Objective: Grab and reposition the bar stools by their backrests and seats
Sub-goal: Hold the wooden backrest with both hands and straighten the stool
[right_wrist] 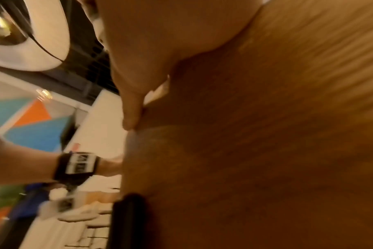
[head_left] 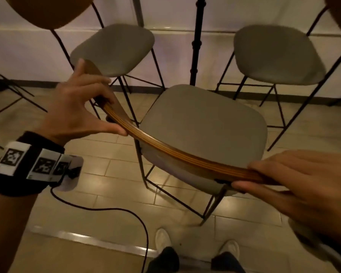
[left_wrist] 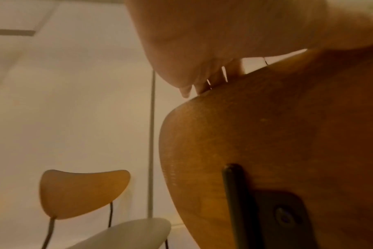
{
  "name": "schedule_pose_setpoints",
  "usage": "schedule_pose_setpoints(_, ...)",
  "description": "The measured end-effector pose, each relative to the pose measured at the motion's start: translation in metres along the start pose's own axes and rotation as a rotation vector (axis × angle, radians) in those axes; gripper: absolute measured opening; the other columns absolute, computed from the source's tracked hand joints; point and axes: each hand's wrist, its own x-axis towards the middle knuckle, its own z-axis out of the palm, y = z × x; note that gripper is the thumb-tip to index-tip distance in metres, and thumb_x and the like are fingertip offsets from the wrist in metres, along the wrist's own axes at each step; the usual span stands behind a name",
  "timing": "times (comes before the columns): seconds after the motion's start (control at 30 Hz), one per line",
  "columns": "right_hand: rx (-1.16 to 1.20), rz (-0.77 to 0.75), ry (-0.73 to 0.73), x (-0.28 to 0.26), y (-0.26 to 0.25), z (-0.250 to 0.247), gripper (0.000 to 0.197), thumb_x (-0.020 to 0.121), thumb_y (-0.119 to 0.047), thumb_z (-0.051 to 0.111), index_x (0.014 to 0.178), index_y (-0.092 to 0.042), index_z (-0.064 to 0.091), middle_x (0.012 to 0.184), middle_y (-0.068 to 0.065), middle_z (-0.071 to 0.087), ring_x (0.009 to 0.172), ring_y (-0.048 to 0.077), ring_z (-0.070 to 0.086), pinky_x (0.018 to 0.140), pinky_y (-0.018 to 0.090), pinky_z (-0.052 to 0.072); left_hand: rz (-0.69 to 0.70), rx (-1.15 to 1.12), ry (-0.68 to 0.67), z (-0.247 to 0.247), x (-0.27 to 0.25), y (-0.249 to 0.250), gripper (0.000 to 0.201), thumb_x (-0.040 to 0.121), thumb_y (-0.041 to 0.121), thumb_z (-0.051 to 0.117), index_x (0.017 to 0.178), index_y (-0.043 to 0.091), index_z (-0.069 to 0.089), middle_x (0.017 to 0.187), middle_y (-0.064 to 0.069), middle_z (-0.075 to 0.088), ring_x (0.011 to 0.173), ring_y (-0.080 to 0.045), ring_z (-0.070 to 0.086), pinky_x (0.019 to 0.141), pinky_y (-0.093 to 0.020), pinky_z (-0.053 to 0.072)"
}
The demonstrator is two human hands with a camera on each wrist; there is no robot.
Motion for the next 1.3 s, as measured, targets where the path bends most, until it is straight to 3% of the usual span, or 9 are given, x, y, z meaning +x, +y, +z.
schedule_pose_setpoints(0.07, 0.009, 0.0, -0.002, -0.003, 0.007, 0.001, 0.056, 0.096, -0.054, 0.048, 0.085, -0.009, 0.079, 0.069, 0.005, 0.074, 0.053, 0.023, 0.068, 0.05, 0.037, 0.057, 0.0, -0.011, -0.012, -0.001, 0.0, 0.006, 0.091, 0.065, 0.084, 0.048, 0.084, -0.003, 0.066, 0.092, -0.022, 0.066, 0.093, -0.037, 0.059, 0.087, -0.02, 0.039)
schedule_pose_setpoints(0.23, 0.015, -0.079, 0.045, -0.002, 0.018, -0.003, 0.047, 0.087, -0.048, 0.061, 0.079, -0.006, 0.079, 0.067, 0.006, 0.074, 0.051, 0.023, 0.068, 0.048, 0.035, 0.057, 0.011, 0.078, 0.078, 0.008, -0.017, 0.013, 0.082, 0.067, 0.08, 0.052, 0.077, -0.001, 0.064, 0.08, -0.018, 0.065, 0.079, -0.033, 0.058, 0.072, -0.037, 0.047)
schedule_pose_setpoints(0.4, 0.072, -0.114, 0.058, 0.004, 0.035, -0.002, 0.04, 0.082, -0.045, 0.064, 0.078, -0.007, 0.077, 0.065, 0.006, 0.072, 0.052, 0.022, 0.067, 0.048, 0.035, 0.055, -0.051, 0.17, 0.195, 0.014, -0.038, 0.021, 0.078, 0.064, 0.079, 0.056, 0.071, 0.002, 0.063, 0.072, -0.014, 0.064, 0.073, -0.028, 0.056, 0.084, -0.023, 0.034)
schedule_pose_setpoints(0.5, 0.064, -0.066, 0.087, 0.007, 0.049, -0.002, 0.048, 0.089, -0.047, 0.055, 0.086, -0.003, 0.075, 0.071, 0.01, 0.073, 0.058, 0.026, 0.068, 0.053, 0.041, 0.056, -0.089, 0.196, 0.259, 0.022, -0.037, 0.029, 0.079, 0.066, 0.081, 0.054, 0.069, 0.003, 0.063, 0.069, -0.012, 0.063, 0.07, -0.027, 0.055, 0.08, -0.033, 0.036)
schedule_pose_setpoints(0.63, 0.063, 0.078, 0.107, 0.012, 0.06, -0.004, 0.065, 0.096, -0.059, 0.037, 0.098, -0.004, 0.072, 0.085, 0.012, 0.073, 0.077, 0.029, 0.068, 0.076, 0.039, 0.053, -0.161, 0.153, 0.338, 0.033, -0.019, 0.041, 0.08, 0.064, 0.084, 0.05, 0.072, 0.006, 0.063, 0.073, -0.011, 0.063, 0.077, -0.025, 0.053, 0.081, -0.03, 0.031)
schedule_pose_setpoints(0.9, 0.071, 0.276, -0.004, 0.028, 0.036, -0.006, 0.062, 0.083, -0.065, 0.044, 0.103, -0.012, 0.069, 0.09, 0.007, 0.071, 0.088, 0.025, 0.064, 0.089, 0.046, 0.049, -0.205, 0.095, 0.345, 0.04, -0.014, 0.045, 0.079, 0.064, 0.082, 0.052, 0.074, 0.004, 0.062, 0.078, -0.013, 0.063, 0.082, -0.027, 0.052, 0.08, -0.026, 0.032)
schedule_pose_setpoints(1.03, -0.001, 0.299, 0.062, 0.038, 0.016, 0.019, 0.056, 0.086, -0.062, 0.038, 0.1, -0.018, 0.069, 0.09, 0.001, 0.072, 0.09, 0.024, 0.065, 0.102, 0.049, 0.037, -0.197, 0.129, 0.328, 0.04, -0.018, 0.05, 0.077, 0.069, 0.079, 0.051, 0.079, 0.004, 0.064, 0.082, -0.014, 0.066, 0.087, -0.029, 0.056, 0.094, -0.038, 0.036)
schedule_pose_setpoints(1.17, -0.071, 0.45, 0.222, 0.031, 0.011, 0.036, 0.059, 0.082, -0.066, 0.048, 0.101, -0.014, 0.069, 0.098, 0.007, 0.072, 0.103, 0.032, 0.061, 0.111, 0.066, 0.023, -0.325, 0.129, 0.3, 0.05, -0.027, 0.06, 0.073, 0.072, 0.078, 0.047, 0.098, 0.011, 0.062, 0.11, -0.011, 0.063, 0.12, -0.026, 0.048, 0.115, -0.058, 0.019)
schedule_pose_setpoints(1.3, 0.019, 0.565, 0.259, 0.029, 0.013, 0.039, 0.069, 0.073, -0.074, 0.051, 0.099, -0.012, 0.067, 0.109, 0.013, 0.065, 0.118, 0.037, 0.05, 0.105, 0.067, 0.031, -0.295, 0.011, 0.339, 0.049, -0.024, 0.062, 0.074, 0.073, 0.074, 0.051, 0.095, 0.004, 0.062, 0.105, -0.016, 0.063, 0.116, -0.031, 0.048, 0.106, -0.009, 0.019)
